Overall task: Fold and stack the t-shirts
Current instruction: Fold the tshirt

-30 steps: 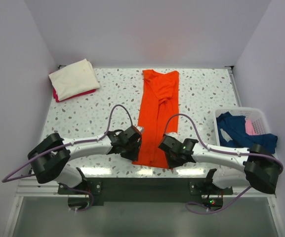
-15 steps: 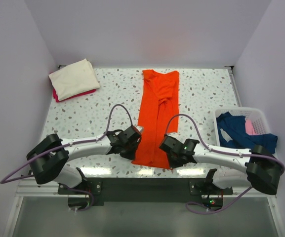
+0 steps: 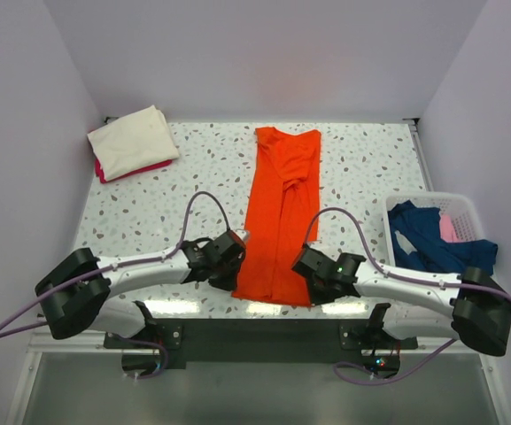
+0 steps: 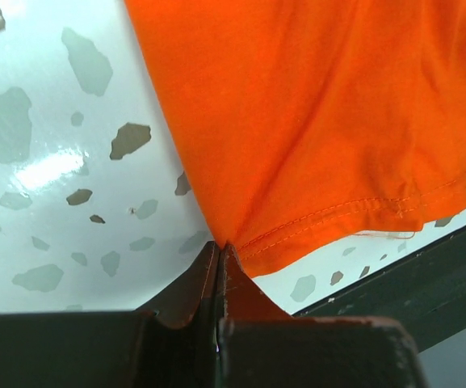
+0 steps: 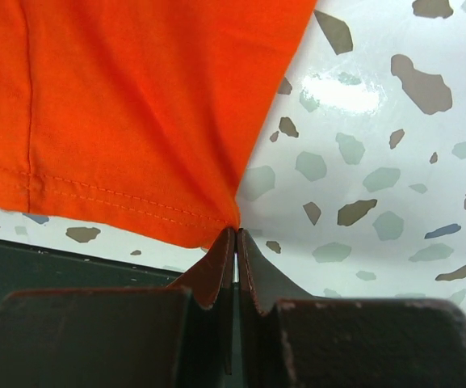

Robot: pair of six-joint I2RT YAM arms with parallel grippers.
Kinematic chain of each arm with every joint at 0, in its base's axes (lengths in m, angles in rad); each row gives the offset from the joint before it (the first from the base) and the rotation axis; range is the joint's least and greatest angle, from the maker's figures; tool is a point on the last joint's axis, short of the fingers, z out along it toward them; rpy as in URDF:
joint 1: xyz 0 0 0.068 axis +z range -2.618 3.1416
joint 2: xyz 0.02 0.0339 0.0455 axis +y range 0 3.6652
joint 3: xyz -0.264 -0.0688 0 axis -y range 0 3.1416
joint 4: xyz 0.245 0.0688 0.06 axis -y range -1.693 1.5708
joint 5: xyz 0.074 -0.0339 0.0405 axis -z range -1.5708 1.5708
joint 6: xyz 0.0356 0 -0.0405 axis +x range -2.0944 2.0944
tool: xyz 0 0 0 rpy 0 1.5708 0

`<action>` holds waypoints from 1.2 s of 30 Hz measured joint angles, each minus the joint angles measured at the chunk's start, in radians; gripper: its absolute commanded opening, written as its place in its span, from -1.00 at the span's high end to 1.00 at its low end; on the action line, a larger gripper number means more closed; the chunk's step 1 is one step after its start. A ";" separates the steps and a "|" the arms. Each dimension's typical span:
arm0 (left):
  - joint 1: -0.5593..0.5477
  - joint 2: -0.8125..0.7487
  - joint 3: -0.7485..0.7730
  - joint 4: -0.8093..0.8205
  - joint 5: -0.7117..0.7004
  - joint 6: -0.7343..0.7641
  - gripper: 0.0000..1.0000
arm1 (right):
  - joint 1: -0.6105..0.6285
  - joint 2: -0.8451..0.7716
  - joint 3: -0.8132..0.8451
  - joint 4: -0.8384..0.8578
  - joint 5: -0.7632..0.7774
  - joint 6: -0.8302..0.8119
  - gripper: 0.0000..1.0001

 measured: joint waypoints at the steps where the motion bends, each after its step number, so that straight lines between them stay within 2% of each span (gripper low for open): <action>1: 0.000 -0.004 -0.010 0.004 0.003 -0.007 1.00 | 0.000 -0.001 -0.005 0.001 0.000 0.004 0.93; 3: 0.000 -0.014 -0.029 0.014 0.015 -0.013 1.00 | 0.000 -0.002 -0.013 0.005 -0.002 0.008 0.91; 5: 0.000 -0.022 -0.040 0.020 0.024 -0.016 0.88 | 0.000 -0.009 -0.021 0.010 -0.005 0.013 0.84; 8: 0.000 -0.030 -0.043 0.022 0.033 -0.016 0.61 | 0.000 -0.021 -0.024 0.010 -0.010 0.017 0.61; 9: 0.000 -0.034 -0.043 0.022 0.035 -0.015 0.57 | 0.000 -0.027 -0.024 0.010 -0.012 0.018 0.44; 12: 0.000 -0.052 -0.043 0.021 0.042 -0.014 0.41 | 0.000 -0.058 -0.024 0.010 -0.027 0.021 0.25; 16: 0.000 -0.080 -0.040 0.011 0.042 -0.014 0.38 | 0.000 -0.113 -0.020 -0.008 -0.026 0.024 0.24; 22: 0.000 -0.089 0.028 0.009 0.053 -0.006 0.51 | 0.000 -0.137 0.024 -0.026 -0.018 0.031 0.30; 25: 0.000 -0.076 0.049 0.066 0.091 -0.006 0.58 | 0.000 -0.136 0.034 -0.014 -0.017 0.041 0.32; 36: -0.052 0.096 0.050 0.274 0.253 -0.008 0.61 | 0.000 -0.100 0.033 0.022 -0.017 0.079 0.34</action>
